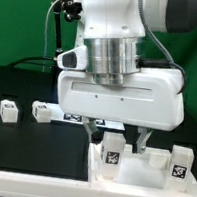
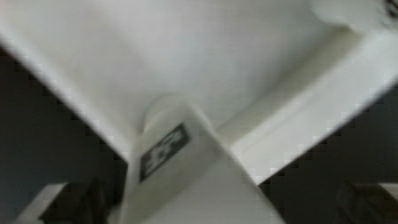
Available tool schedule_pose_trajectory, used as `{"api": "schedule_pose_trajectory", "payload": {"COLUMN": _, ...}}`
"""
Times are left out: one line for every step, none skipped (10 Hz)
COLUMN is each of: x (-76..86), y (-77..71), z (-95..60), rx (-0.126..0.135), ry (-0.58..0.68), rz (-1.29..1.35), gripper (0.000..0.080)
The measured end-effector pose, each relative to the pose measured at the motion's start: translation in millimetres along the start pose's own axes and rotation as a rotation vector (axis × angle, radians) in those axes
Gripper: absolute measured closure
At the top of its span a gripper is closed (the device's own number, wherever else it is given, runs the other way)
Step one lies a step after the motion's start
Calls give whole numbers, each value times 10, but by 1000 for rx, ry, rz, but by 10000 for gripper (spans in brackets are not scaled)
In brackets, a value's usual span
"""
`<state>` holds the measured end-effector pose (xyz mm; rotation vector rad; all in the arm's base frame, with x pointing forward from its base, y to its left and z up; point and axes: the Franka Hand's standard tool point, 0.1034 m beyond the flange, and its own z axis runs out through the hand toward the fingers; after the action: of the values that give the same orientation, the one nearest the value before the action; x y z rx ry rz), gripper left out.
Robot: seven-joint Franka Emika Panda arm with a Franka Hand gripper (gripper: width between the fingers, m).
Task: Assemble square table
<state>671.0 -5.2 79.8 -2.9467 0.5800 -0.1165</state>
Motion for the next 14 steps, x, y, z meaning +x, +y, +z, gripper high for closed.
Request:
{"api": "schedule_pose_trajectory", "payload": {"x": -12, "y": -8, "z": 27, "rx": -7, "ry": -1, "rz": -44, "gripper": 151}}
{"api": "schedule_pose_trajectory", "payload": {"x": -6, "y": 3, "z": 23, "rx": -4, "ry": -1, "rz": 5, "gripper": 151}}
{"api": "schedule_pose_trajectory", "payload": {"x": -6, "y": 5, "z": 24, "rx": -4, "ry": -1, "rz": 1, "gripper": 280}}
{"api": "schedule_pose_trajectory", "payload": {"x": -8, "y": 1, "z": 26, "rx": -2, "ry": -1, "rz": 29, "gripper": 280}}
{"api": "schedule_pose_trajectory", "payload": {"x": -10, "y": 16, "z": 28, "rx": -6, "ry": -2, "rz": 116, "gripper": 451}}
{"api": "schedule_pose_trajectory", "payload": {"x": -9, "y": 51, "z": 35, "rx": -8, "ry": -3, "rz": 188, "gripper": 451}}
{"api": "schedule_pose_trajectory", "payload": {"x": -7, "y": 58, "z": 27, "rx": -11, "ry": -3, "rz": 302, "gripper": 502}}
{"api": "schedule_pose_trajectory", "payload": {"x": -6, "y": 61, "z": 6, "rx": -13, "ry": -7, "rz": 457, "gripper": 503}}
{"api": "schedule_pose_trajectory", "payload": {"x": -24, "y": 44, "z": 3, "rx": -13, "ry": -17, "rz": 692, "gripper": 504}}
{"api": "schedule_pose_trajectory", "payload": {"x": -41, "y": 6, "z": 13, "rx": -6, "ry": -35, "rz": 906, "gripper": 504}}
{"api": "schedule_pose_trajectory", "payload": {"x": -24, "y": -1, "z": 42, "rx": 30, "ry": -56, "rz": 1113, "gripper": 505}}
{"api": "schedule_pose_trajectory", "payload": {"x": -5, "y": 30, "z": 51, "rx": 52, "ry": -68, "rz": 1235, "gripper": 504}}
{"api": "schedule_pose_trajectory", "payload": {"x": -11, "y": 19, "z": 53, "rx": 52, "ry": -70, "rz": 1263, "gripper": 504}}
{"api": "schedule_pose_trajectory", "payload": {"x": -14, "y": 19, "z": 57, "rx": 51, "ry": -70, "rz": 1256, "gripper": 504}}
